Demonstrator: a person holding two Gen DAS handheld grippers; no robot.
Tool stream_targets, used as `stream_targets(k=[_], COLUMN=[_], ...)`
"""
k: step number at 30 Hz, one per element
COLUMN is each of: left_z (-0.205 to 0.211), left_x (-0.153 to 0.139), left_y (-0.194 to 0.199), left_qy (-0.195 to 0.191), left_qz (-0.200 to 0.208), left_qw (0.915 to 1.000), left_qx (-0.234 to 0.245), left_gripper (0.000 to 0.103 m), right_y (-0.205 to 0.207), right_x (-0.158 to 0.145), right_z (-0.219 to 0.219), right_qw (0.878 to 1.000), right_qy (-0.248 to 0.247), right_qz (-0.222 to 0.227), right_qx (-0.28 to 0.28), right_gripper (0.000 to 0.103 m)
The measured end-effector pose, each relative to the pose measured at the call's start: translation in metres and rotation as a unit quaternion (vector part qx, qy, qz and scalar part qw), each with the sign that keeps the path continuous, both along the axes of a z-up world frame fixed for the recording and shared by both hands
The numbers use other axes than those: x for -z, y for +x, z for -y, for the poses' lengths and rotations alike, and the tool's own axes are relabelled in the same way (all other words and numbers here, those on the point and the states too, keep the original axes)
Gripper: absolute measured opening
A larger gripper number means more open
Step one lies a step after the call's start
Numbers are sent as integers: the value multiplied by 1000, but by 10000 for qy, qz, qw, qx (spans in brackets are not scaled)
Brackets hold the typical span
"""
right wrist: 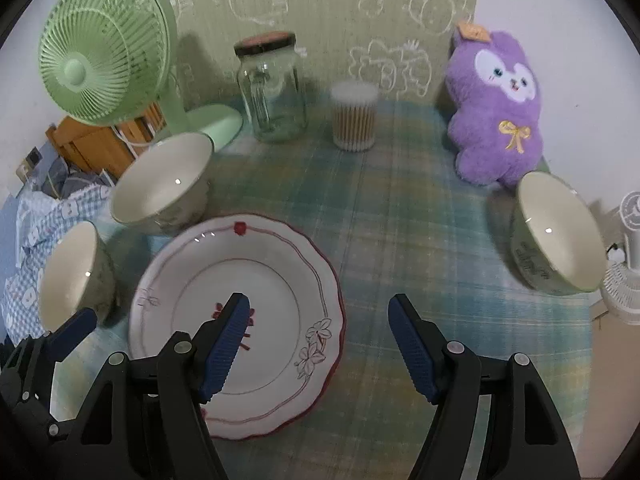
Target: Organize plates and bowls
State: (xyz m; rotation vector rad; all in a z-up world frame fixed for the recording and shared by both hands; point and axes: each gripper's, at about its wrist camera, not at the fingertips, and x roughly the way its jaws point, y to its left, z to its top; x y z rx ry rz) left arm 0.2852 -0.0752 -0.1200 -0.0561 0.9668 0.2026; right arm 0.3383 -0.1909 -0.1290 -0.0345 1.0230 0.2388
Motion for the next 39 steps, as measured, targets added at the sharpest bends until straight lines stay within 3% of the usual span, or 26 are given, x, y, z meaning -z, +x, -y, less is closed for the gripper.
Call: stream_targets(k=[4,8,15,25,35,39], left_z=[-3,-3,-11,-9,16,16], left_x=[13,24,36,38,39,39], left_y=[6,12,22,26,25,29], left_qy=[79,111,-140,-166,-185,-197], left_qz=[-134,-240,-513,-664,-788,-848], left_qw=[9998,9996,9982,9972,9964,9960], left_qx=[-107,-120,-285,-311,249,194], left_gripper=[88,78,62,62,62,61], right_y=[8,15,24,31,15,12], right_x=[15,26,41,46,42,42], right_z=[-1,-4,-11,-10,25,30], right_qw=[9999,9997,9990,9983,9958,9961], right_qy=[43,65,78,-17,-41,51], right_qz=[-133,-216,-378,-575,-842,-800], right_qx=[-48,-107,-235,-117,353,365], right_gripper=[75,74,60,39,38,37])
